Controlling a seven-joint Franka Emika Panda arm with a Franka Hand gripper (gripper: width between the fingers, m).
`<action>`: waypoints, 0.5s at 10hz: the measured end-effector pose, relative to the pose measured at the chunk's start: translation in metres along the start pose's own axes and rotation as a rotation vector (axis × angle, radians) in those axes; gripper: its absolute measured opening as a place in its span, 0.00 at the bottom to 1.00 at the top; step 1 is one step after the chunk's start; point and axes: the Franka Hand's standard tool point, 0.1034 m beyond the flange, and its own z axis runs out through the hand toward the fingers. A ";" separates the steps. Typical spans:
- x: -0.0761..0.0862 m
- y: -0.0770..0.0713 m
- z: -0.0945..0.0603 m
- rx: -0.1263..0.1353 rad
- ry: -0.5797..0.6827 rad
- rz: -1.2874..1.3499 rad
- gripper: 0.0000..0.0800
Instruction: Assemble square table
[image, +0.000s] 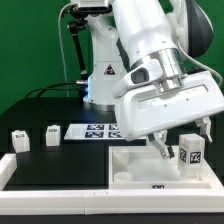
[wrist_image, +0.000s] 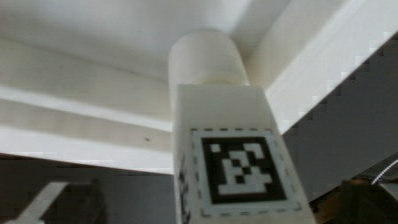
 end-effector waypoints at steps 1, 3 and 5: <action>0.000 0.000 0.000 0.000 0.000 0.000 0.81; -0.001 -0.001 0.000 0.012 -0.022 0.014 0.81; 0.012 -0.003 -0.017 0.010 -0.065 0.072 0.81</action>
Offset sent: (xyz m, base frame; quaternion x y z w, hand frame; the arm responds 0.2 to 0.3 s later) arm 0.0011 -0.0358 0.0191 -0.0307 -0.1596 0.0335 0.9861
